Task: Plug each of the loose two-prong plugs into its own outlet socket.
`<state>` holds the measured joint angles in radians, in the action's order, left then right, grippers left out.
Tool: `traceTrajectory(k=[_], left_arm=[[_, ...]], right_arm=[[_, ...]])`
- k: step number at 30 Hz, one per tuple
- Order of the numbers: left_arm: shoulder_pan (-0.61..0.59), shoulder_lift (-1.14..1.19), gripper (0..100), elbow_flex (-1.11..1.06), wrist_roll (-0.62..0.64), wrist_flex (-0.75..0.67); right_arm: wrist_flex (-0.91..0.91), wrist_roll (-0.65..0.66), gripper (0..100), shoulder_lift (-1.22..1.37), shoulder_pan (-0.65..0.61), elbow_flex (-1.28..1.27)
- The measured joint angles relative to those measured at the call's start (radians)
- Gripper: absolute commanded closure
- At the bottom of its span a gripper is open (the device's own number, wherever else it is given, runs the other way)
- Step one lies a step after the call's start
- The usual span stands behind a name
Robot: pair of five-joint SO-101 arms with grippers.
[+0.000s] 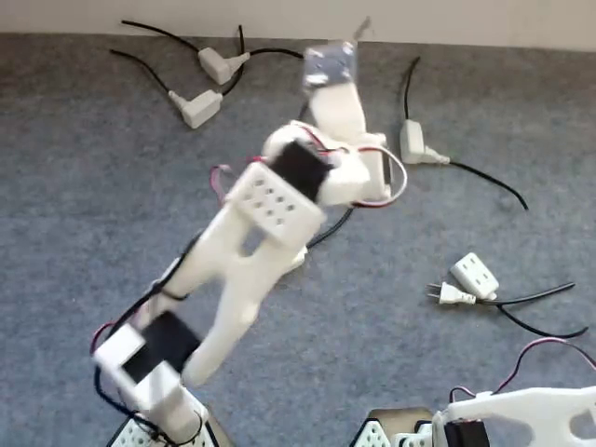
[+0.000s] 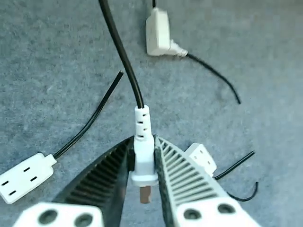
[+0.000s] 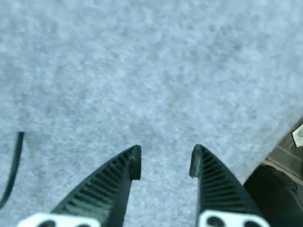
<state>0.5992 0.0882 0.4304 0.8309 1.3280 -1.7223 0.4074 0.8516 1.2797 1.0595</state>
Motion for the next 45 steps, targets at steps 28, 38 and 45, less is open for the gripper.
traceTrajectory(k=[28, 38, 45], left_arm=[[-0.081, -0.368, 99, -0.628, 0.606, -0.514], [-0.184, -0.635, 99, -0.967, 0.611, -0.783], [-0.195, -0.660, 99, -1.266, 0.611, -1.208]], right_arm=[[-0.003, -0.250, 81.5, -0.164, -0.647, -0.210], [-0.003, -0.296, 81.5, -0.560, -1.051, -0.578], [-0.003, -0.305, 94.9, -0.769, -1.255, -0.697]])
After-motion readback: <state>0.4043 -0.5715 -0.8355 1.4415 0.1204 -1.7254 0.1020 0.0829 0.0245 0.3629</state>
